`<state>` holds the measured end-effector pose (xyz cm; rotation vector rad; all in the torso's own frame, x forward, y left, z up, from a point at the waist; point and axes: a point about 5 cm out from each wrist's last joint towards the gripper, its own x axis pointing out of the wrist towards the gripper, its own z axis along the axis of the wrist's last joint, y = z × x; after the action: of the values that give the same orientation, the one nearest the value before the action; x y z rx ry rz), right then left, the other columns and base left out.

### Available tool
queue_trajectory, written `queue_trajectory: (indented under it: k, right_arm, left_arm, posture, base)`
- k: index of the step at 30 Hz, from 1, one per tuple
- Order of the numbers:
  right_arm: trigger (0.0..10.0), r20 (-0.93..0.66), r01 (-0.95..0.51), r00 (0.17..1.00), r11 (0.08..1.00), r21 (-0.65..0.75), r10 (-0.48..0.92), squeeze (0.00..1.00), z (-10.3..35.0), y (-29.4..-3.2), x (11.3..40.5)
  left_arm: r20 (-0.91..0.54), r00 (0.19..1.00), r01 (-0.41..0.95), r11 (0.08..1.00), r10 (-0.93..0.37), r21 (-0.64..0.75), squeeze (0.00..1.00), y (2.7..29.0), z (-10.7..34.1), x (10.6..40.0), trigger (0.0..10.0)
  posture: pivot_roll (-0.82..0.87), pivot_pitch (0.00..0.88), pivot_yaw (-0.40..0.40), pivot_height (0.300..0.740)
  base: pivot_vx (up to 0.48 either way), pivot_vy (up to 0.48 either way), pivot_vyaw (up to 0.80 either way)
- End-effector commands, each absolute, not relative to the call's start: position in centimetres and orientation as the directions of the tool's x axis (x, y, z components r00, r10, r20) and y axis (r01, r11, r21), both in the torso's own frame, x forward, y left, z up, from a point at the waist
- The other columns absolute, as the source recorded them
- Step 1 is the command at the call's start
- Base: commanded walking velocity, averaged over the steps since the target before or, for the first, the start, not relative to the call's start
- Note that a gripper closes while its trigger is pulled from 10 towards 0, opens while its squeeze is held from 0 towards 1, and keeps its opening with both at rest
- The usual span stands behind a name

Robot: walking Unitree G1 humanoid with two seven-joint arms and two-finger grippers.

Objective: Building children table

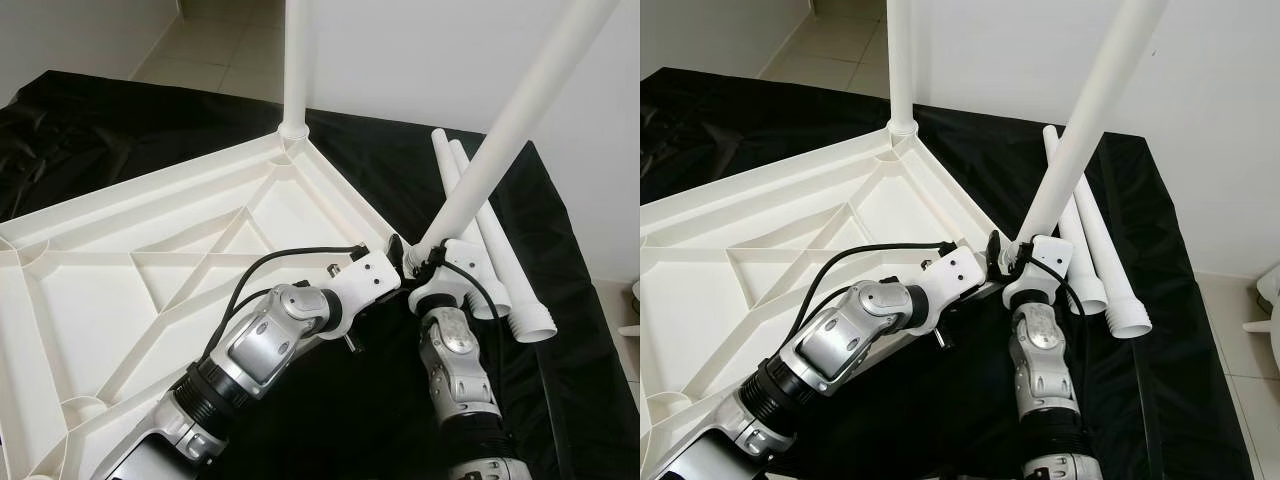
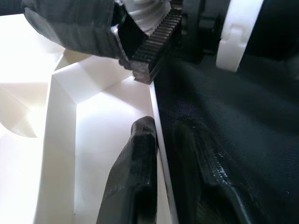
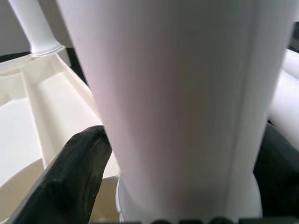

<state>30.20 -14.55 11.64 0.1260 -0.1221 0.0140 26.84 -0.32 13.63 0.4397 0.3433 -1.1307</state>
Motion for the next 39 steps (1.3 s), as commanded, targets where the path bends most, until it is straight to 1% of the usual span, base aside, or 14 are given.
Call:
queue_trajectory:
  k: [1,2,5,6,9,10,12,13,18,20,34,35,36,39]
  right_arm:
    - [10.0,0.138,-0.085,0.988,0.987,0.136,0.066,0.98,11.7,-14.0,30.0]
    - [10.0,0.143,-0.110,0.985,0.985,0.131,0.091,0.00,11.7,-14.3,30.0]
    - [10.0,0.160,-0.164,0.976,0.980,0.109,0.145,0.00,11.7,-15.1,29.9]
    - [10.0,0.165,-0.199,0.969,0.976,0.091,0.182,0.00,11.6,-16.4,29.9]
    - [10.0,0.165,-0.205,0.968,0.975,0.088,0.188,0.00,11.6,-16.8,29.8]
    - [10.0,0.166,-0.225,0.963,0.972,0.065,0.212,0.00,11.6,-17.3,29.9]
    - [10.0,0.158,-0.251,0.957,0.967,0.046,0.241,0.00,11.5,-17.9,29.9]
    - [10.0,0.150,-0.293,0.947,0.955,0.031,0.286,0.00,11.5,-18.6,29.9]
    - [10.0,0.122,-0.355,0.928,0.935,0.009,0.351,0.00,11.4,-20.2,30.1]
    - [10.0,0.081,-0.395,0.915,0.919,-0.014,0.394,0.00,11.3,-21.5,30.4]
    - [10.0,0.026,-0.464,0.885,0.884,-0.044,0.466,0.00,11.0,-22.6,31.1]
    - [8.4,0.023,-0.472,0.881,0.881,-0.040,0.473,0.00,11.0,-22.6,31.1]
    - [0.0,0.028,-0.479,0.877,0.878,-0.025,0.479,0.00,10.9,-22.7,31.2]
    - [0.0,0.032,-0.492,0.870,0.871,-0.016,0.492,0.00,10.8,-22.8,31.2]
  left_arm:
    - [-0.588,0.259,0.955,0.293,-0.767,0.040,0.00,-0.6,10.3,25.1,10.0]
    - [-0.588,0.260,0.955,0.293,-0.766,0.040,0.00,-0.6,10.4,25.1,10.0]
    - [-0.589,0.261,0.955,0.294,-0.765,0.040,0.00,-0.6,10.3,25.2,10.0]
    - [-0.588,0.261,0.955,0.295,-0.765,0.040,0.00,-0.5,10.4,25.2,10.0]
    - [-0.588,0.261,0.955,0.295,-0.765,0.039,0.00,-0.5,10.4,25.2,10.0]
    - [-0.588,0.261,0.955,0.295,-0.766,0.039,0.00,-0.6,10.4,25.2,10.0]
    - [-0.588,0.261,0.955,0.295,-0.766,0.039,0.00,-0.6,10.4,25.2,10.0]
    - [-0.588,0.260,0.955,0.294,-0.766,0.039,0.00,-0.6,10.4,25.1,10.0]
    - [-0.588,0.258,0.956,0.291,-0.766,0.040,0.00,-0.6,10.4,25.1,10.0]
    - [-0.589,0.259,0.956,0.292,-0.765,0.041,0.00,-0.5,10.5,25.2,10.0]
    - [-0.592,0.264,0.954,0.296,-0.761,0.044,0.00,-0.4,10.5,25.3,10.0]
    - [-0.592,0.264,0.954,0.296,-0.762,0.044,0.00,-0.4,10.5,25.3,10.0]
    - [-0.592,0.263,0.954,0.295,-0.762,0.044,0.00,-0.4,10.5,25.3,10.0]
    - [-0.592,0.262,0.955,0.294,-0.763,0.043,0.00,-0.5,10.5,25.4,10.0]
  posture:
    - [0.04,0.088,-0.070,0.740]
    - [0.04,0.093,-0.068,0.740]
    - [0.04,0.093,-0.068,0.740]
    - [0.04,0.098,-0.065,0.740]
    - [0.04,0.098,-0.065,0.740]
    - [0.03,0.105,-0.060,0.740]
    - [0.03,0.105,-0.060,0.740]
    - [0.03,0.105,-0.059,0.740]
    - [0.03,0.108,-0.056,0.740]
    - [0.04,0.108,-0.054,0.740]
    - [0.04,0.103,-0.050,0.740]
    - [0.04,0.103,-0.050,0.740]
    - [0.04,0.104,-0.050,0.740]
    - [0.04,0.104,-0.049,0.740]
  base:
    - [0.000,0.000,0.00]
    - [0.000,0.000,0.00]
    - [0.000,0.000,0.00]
    - [0.000,0.000,0.00]
    - [0.000,0.000,0.00]
    - [0.000,0.000,0.00]
    - [0.000,0.000,0.00]
    - [0.000,0.000,0.00]
    - [0.000,0.000,0.00]
    - [0.000,0.000,0.00]
    - [0.000,0.000,0.00]
    - [0.000,0.000,0.00]
    - [0.000,0.000,0.00]
    - [0.000,0.000,0.00]
